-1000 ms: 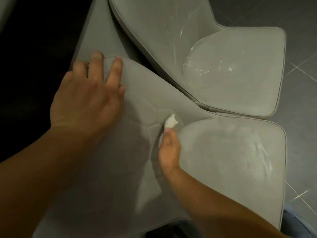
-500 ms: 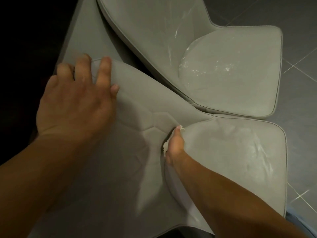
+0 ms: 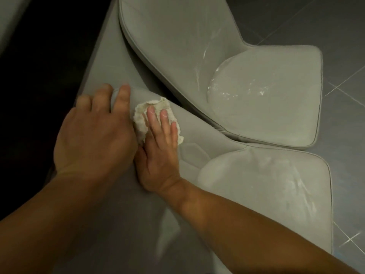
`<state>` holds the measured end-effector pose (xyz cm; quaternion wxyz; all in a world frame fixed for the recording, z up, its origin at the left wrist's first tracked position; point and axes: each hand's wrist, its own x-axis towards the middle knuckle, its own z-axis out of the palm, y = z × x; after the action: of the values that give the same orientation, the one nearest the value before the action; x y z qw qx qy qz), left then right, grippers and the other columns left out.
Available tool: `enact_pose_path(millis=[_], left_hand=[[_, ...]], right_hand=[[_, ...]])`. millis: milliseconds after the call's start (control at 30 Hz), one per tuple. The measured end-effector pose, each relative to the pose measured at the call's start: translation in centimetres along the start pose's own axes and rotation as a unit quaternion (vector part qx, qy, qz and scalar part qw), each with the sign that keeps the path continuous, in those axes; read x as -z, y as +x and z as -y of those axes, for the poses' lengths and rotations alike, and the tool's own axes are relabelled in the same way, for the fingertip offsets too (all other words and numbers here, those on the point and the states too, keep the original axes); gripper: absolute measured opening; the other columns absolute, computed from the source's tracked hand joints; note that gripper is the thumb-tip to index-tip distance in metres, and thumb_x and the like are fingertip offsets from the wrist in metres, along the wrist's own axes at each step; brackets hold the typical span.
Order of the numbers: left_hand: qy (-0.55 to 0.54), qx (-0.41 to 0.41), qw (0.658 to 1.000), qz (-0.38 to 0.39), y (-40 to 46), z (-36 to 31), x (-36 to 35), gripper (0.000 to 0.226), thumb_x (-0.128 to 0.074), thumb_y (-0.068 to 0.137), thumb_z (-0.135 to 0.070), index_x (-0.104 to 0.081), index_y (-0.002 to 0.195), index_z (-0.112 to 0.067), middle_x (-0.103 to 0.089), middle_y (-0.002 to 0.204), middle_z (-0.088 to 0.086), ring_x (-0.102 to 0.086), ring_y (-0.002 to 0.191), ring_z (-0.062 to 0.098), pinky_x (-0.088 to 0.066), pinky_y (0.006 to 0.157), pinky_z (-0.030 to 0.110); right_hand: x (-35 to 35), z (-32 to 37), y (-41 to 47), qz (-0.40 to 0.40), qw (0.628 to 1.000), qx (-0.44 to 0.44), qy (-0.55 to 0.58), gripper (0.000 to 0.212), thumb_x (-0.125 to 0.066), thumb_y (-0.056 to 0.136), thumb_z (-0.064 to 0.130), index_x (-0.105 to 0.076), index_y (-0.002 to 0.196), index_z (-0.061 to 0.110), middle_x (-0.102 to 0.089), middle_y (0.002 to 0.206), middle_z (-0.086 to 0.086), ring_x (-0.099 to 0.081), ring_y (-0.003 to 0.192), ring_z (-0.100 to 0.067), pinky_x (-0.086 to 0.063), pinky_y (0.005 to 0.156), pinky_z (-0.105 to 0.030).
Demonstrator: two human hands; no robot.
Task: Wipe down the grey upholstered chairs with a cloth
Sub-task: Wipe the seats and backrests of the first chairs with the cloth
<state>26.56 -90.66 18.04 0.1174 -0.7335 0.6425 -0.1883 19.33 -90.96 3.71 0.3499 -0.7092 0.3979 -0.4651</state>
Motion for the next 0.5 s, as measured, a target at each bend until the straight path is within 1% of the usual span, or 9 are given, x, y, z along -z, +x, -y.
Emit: enact_pose_path(millis=[67,100,167,200,233,267,333,433,500], left_hand=[[0.01,0.011,1.0,0.015,0.2,0.1,0.1,0.06,-0.051,0.095,-0.016,-0.038,0.152,-0.006,-0.046,0.143,0.027,-0.046,0.109,0.049,-0.047,0.085,0.055],[0.023,0.015,0.999,0.024,0.2,0.1,0.2,0.061,-0.049,0.094,-0.015,-0.035,0.153,-0.007,-0.045,0.145,0.025,-0.046,0.111,0.047,-0.048,0.087,0.054],[0.039,0.015,0.998,0.036,0.1,-0.2,0.3,0.061,-0.043,0.095,-0.017,-0.031,0.154,-0.008,-0.043,0.146,0.024,-0.046,0.11,0.045,-0.049,0.087,0.052],[0.045,0.016,0.998,0.038,0.0,-0.3,0.2,0.062,-0.042,0.095,-0.019,-0.03,0.154,-0.008,-0.043,0.145,0.025,-0.046,0.108,0.045,-0.049,0.086,0.052],[0.051,0.02,0.998,0.036,0.1,-0.3,0.1,0.063,-0.043,0.094,-0.02,-0.029,0.154,-0.008,-0.044,0.143,0.025,-0.047,0.107,0.045,-0.049,0.084,0.052],[0.054,0.023,0.998,0.031,0.1,-0.2,-0.1,0.063,-0.046,0.094,-0.021,-0.03,0.154,-0.008,-0.044,0.142,0.025,-0.047,0.105,0.046,-0.05,0.083,0.052],[0.039,0.028,0.999,0.012,0.3,-0.1,-0.4,0.058,-0.046,0.099,-0.025,-0.033,0.153,-0.009,-0.047,0.138,0.026,-0.048,0.103,0.047,-0.05,0.08,0.053],[0.018,0.057,0.998,0.023,0.7,-0.7,-0.2,0.059,-0.038,0.104,-0.046,-0.039,0.15,-0.009,-0.05,0.132,0.028,-0.049,0.1,0.048,-0.048,0.076,0.051],[0.016,0.061,0.997,0.039,1.1,-1.0,0.1,0.062,-0.039,0.101,-0.05,-0.041,0.147,-0.009,-0.05,0.127,0.029,-0.05,0.097,0.049,-0.046,0.073,0.051]], right_hand=[[0.6,-3.9,-0.4,0.015,0.994,-0.047,-0.096,0.059,-0.026,0.101,0.041,-0.02,0.152,0.011,-0.014,0.162,-0.007,-0.004,0.15,-0.029,-0.003,0.12,-0.051],[1.3,-6.2,-0.5,0.005,0.982,-0.135,-0.129,0.06,-0.028,0.101,0.039,-0.018,0.152,0.009,-0.012,0.162,-0.009,-0.004,0.15,-0.03,-0.003,0.12,-0.048],[3.5,-10.5,-0.6,-0.02,0.93,-0.363,-0.061,0.058,-0.029,0.105,0.034,-0.017,0.153,0.004,-0.011,0.162,-0.011,-0.005,0.15,-0.028,-0.003,0.121,-0.041],[4.7,-12.5,-0.6,-0.032,0.899,-0.437,0.013,0.054,-0.028,0.106,0.031,-0.021,0.152,0.003,-0.015,0.161,-0.013,-0.007,0.149,-0.027,-0.004,0.121,-0.039],[5.7,-13.8,-0.5,-0.035,0.879,-0.47,0.064,0.05,-0.028,0.107,0.028,-0.029,0.15,0.003,-0.025,0.158,-0.015,-0.015,0.148,-0.028,-0.007,0.121,-0.039],[6.4,-14.1,-0.2,-0.044,0.878,-0.468,0.095,0.046,-0.028,0.107,0.026,-0.039,0.145,0.003,-0.037,0.151,-0.017,-0.026,0.143,-0.031,-0.015,0.12,-0.043],[6.6,-12.1,1.1,-0.048,0.912,-0.394,0.102,0.043,-0.028,0.107,0.027,-0.051,0.136,0.005,-0.052,0.138,-0.016,-0.042,0.133,-0.032,-0.027,0.114,-0.048],[4.3,-7.2,3.2,-0.008,0.982,-0.188,0.028,0.049,-0.019,0.105,0.037,-0.046,0.143,0.021,-0.047,0.146,0.001,-0.033,0.14,-0.014,-0.014,0.119,-0.041],[3.1,-4.4,4.7,-0.014,0.989,-0.148,0.023,0.046,-0.022,0.103,0.042,-0.041,0.143,0.03,-0.044,0.147,0.009,-0.03,0.139,-0.007,-0.012,0.118,-0.043]])
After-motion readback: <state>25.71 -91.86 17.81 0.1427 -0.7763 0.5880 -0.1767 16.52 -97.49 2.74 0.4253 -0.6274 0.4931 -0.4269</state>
